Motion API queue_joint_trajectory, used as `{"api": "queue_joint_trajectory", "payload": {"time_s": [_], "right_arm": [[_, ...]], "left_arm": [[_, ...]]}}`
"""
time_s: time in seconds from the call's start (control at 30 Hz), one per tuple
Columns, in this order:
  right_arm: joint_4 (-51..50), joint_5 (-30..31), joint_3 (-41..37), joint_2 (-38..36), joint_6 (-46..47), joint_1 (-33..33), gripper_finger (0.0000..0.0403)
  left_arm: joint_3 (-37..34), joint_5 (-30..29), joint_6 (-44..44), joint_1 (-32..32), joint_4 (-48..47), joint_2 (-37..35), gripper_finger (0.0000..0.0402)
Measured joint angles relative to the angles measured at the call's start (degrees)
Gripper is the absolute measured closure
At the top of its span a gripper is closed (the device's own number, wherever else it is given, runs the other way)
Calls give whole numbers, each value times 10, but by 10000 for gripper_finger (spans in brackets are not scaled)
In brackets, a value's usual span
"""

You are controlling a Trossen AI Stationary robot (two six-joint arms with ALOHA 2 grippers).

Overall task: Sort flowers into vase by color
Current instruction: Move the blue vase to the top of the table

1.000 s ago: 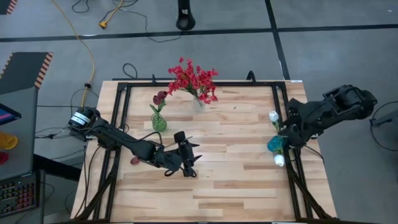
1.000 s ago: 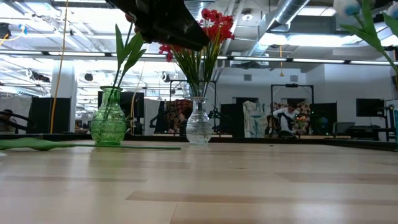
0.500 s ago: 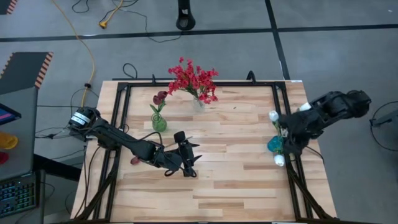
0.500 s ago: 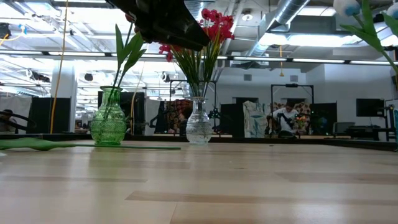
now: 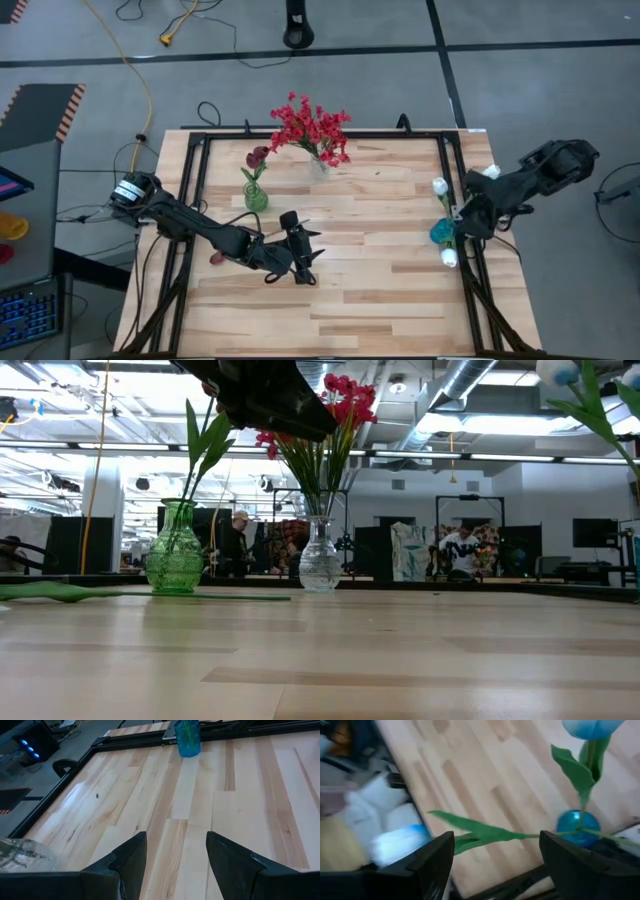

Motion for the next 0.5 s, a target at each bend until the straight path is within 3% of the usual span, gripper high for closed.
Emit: {"api": "queue_joint_trajectory", "payload": {"time_s": [0.2,0.5], "right_arm": [[0,-19,-89,2,-38,3,85],[0,23,-108,-27,-43,1,85]], "left_arm": [[0,0,0,0,0,0,208],[0,0,-8,0,0,0,208]]}}
